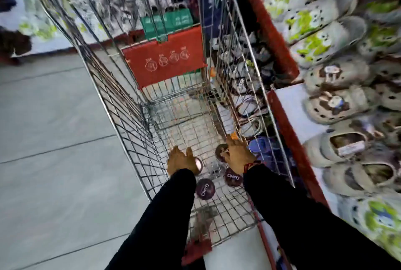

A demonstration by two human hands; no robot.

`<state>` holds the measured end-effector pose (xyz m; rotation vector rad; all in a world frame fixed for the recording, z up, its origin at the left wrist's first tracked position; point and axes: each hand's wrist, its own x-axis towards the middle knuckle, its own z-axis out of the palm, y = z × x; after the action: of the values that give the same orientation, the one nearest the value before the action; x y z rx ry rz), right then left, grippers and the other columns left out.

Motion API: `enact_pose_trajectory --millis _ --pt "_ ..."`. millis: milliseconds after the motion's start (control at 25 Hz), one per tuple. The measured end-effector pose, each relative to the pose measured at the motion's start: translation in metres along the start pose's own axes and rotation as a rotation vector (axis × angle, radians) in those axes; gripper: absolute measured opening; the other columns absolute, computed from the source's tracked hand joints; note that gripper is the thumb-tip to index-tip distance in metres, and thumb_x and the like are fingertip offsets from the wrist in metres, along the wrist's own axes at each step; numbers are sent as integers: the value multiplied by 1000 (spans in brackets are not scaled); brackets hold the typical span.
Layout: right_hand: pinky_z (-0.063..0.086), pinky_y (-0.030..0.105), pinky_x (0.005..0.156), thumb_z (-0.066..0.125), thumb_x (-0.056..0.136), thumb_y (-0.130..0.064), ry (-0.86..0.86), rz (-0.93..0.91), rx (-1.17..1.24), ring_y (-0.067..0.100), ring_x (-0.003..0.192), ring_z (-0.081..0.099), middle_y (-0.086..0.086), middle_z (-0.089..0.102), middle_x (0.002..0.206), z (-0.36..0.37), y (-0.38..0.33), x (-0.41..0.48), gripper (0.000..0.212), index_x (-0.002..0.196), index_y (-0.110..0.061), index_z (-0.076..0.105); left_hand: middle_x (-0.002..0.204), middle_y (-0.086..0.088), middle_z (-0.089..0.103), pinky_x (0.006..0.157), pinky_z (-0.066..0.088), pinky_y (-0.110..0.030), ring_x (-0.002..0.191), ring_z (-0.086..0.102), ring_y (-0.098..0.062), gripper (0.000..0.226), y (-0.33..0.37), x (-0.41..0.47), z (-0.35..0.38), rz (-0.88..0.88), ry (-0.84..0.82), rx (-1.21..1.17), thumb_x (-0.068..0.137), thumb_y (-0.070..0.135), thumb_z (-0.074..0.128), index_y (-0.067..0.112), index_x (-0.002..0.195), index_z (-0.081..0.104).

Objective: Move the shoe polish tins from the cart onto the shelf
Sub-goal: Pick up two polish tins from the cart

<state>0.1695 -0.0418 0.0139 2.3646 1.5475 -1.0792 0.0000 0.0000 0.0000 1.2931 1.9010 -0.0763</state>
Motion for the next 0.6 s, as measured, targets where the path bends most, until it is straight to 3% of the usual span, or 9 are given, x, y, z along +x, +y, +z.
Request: enact_pose_trajectory --millis 200,400,600 --pt "43 41 106 63 87 -38 27 225 193 37 128 49 19 47 141 41 13 49 68 142 -6 39 140 -24 49 105 41 -42 130 49 -41 59 -23 33 38 -247 -48 -25 90 32 62 2 137 44" --pt "48 47 101 73 81 -34 54 285 148 38 127 50 17 38 145 51 18 60 69 137 -8 43 136 -20 50 103 44 -44 125 53 -42 59 -29 32 59 -270 -20 -29 82 34 70 10 132 50" --pt "54 41 92 84 69 -28 159 318 321 34 111 63 16 64 121 55 27 55 65 121 -7 52 120 -17 66 94 51 -40 114 63 -37 47 -39 32 59 -225 4 -141 75 31 77 6 112 63"
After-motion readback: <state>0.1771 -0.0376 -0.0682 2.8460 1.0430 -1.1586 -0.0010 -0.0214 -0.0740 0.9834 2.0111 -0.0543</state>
